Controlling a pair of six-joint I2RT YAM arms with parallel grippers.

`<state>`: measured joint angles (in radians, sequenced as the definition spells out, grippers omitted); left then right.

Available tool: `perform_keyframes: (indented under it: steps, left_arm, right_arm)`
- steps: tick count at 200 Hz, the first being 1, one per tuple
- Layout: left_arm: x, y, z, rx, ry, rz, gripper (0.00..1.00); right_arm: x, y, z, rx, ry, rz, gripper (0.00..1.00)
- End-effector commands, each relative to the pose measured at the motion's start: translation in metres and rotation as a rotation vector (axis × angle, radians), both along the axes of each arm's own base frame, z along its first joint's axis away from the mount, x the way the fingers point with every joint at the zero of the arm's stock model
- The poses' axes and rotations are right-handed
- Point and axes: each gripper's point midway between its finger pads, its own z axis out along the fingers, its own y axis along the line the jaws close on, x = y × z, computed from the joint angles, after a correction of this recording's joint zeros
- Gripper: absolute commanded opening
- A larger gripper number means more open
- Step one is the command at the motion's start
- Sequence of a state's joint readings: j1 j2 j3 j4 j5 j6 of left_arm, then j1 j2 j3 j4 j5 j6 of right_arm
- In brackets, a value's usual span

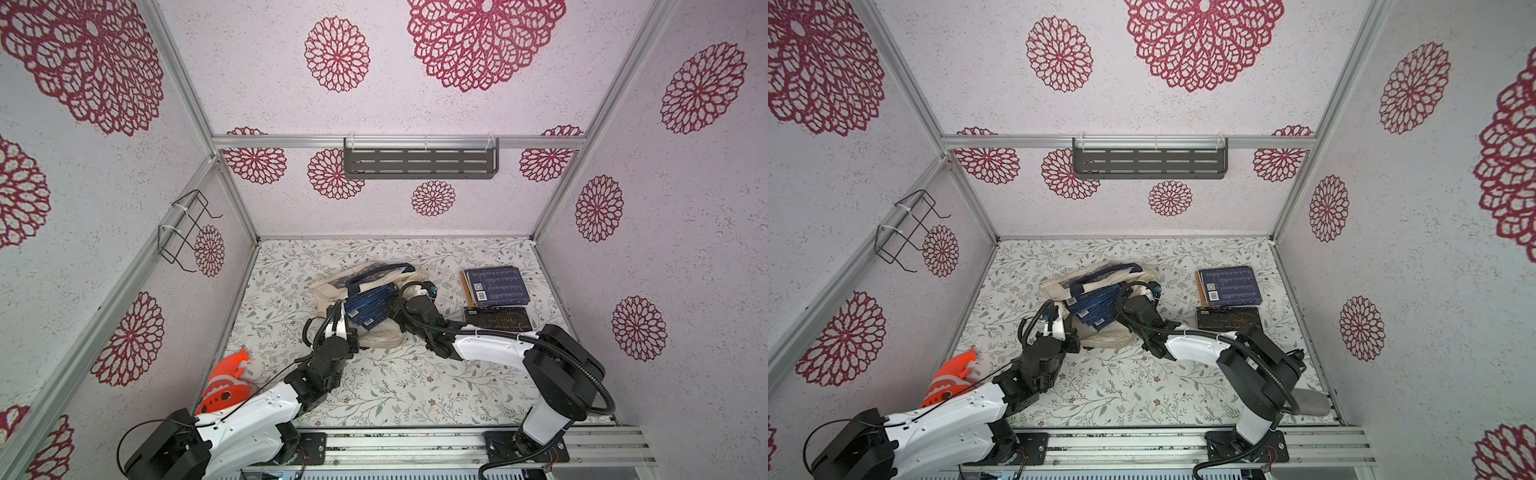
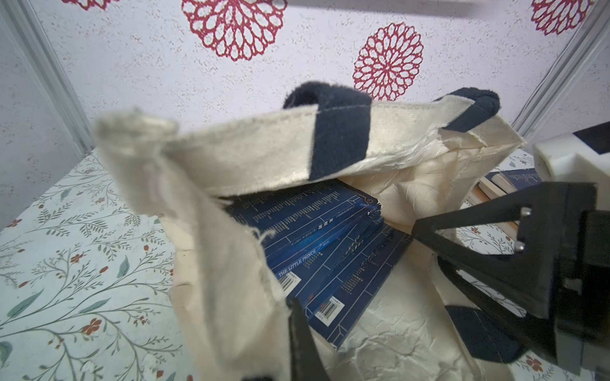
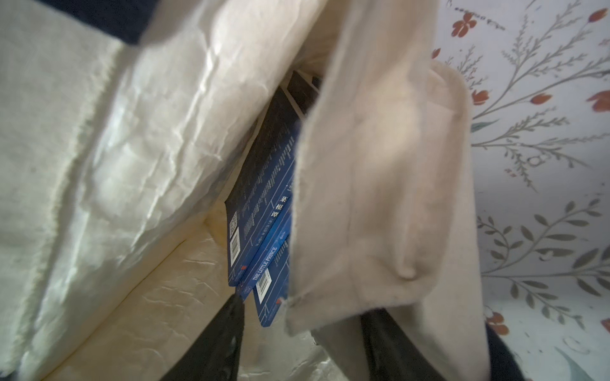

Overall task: Take out the books from the canvas bag
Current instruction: Pick up the book from the canvas bag.

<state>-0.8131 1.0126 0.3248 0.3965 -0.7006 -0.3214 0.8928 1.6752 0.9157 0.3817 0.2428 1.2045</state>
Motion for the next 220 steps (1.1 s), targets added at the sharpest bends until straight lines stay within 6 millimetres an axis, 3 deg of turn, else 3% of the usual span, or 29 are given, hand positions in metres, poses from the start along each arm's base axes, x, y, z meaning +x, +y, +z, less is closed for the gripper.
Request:
perform_keyframes:
  steps: [1, 24, 93, 160, 220]
  left_arm:
    - [-0.002, -0.009, 0.019, -0.038, -0.045, -0.039, 0.0]
    - [-0.002, -0.009, 0.019, -0.041, -0.045, -0.038, 0.0]
    - [-0.002, -0.01, 0.021, -0.046, -0.048, -0.044, 0.0]
    - [-0.007, -0.009, 0.025, -0.068, -0.068, -0.066, 0.0]
    - [-0.008, -0.01, 0.025, -0.071, -0.071, -0.075, 0.0]
  right_arm:
    - [-0.007, -0.002, 0.03, 0.016, -0.09, -0.053, 0.6]
    - [-0.019, -0.014, 0.053, -0.083, -0.17, -0.098, 0.68]
    - [-0.041, -0.005, 0.059, -0.05, -0.162, -0.055, 0.69]
    - [-0.024, 0.044, 0.022, -0.013, -0.048, 0.053, 0.63]
    - [0.004, 0.059, -0.016, -0.012, 0.028, 0.042, 0.56]
